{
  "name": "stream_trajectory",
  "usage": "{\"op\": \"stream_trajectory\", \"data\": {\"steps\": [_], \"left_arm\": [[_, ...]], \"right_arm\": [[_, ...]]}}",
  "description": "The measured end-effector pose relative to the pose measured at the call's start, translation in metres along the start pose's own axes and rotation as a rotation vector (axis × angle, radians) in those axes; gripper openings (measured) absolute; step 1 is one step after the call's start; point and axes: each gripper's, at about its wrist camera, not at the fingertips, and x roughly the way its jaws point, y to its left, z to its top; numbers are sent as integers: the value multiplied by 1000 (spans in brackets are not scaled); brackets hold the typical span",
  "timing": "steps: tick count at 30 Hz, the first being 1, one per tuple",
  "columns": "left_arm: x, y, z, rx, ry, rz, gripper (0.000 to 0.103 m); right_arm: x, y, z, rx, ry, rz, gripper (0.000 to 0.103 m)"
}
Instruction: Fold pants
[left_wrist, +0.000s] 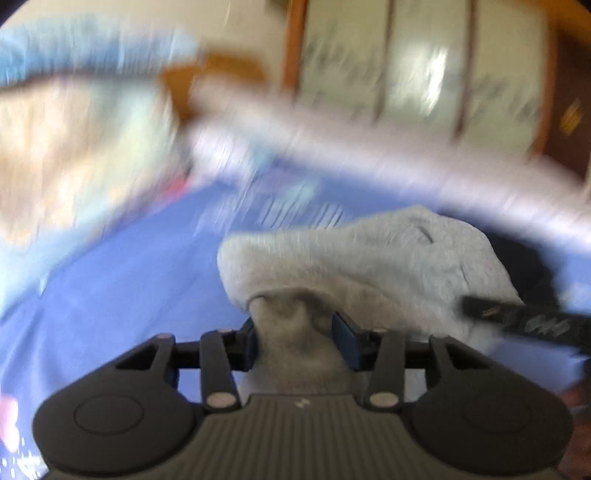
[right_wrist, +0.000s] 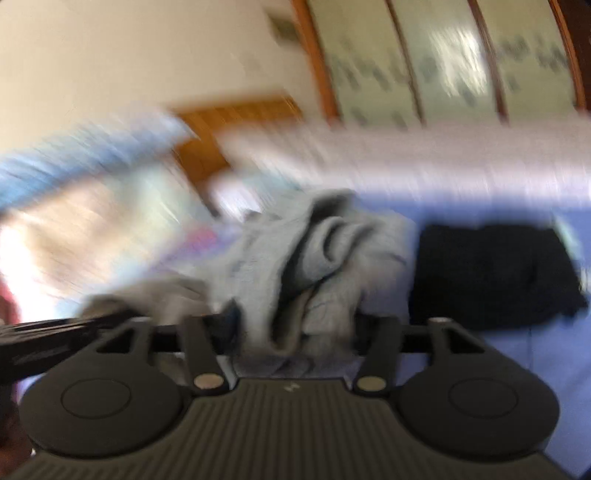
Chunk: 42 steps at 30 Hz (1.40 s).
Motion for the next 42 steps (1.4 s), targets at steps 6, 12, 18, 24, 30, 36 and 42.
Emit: {"op": "stream_trajectory", "data": {"steps": [6, 12, 18, 24, 30, 36, 42], "left_arm": [[6, 10, -36, -87, 47, 56, 45], [-47, 4, -43, -199, 64, -12, 52], [-96, -15, -64, -163, 127, -24, 57], [-156, -40, -97, -45, 100, 22, 79], [-199, -57, -107, -21, 69, 41, 95], [-219, -72, -133, 4, 81, 57, 103], [-222, -78, -143, 27, 91, 49, 103]], "right_arm": [[-3, -23, -63, 134, 102, -25, 66], [-39, -9, -66, 128, 95, -18, 66], [-78, 7, -66, 84, 80, -44, 66], [-141, -4, -93, 95, 87, -50, 67], [-198, -12, -111, 103, 40, -97, 91], [-230, -7, -115, 62, -34, -184, 103], [-236, -11, -129, 86, 23, -169, 103]]}}
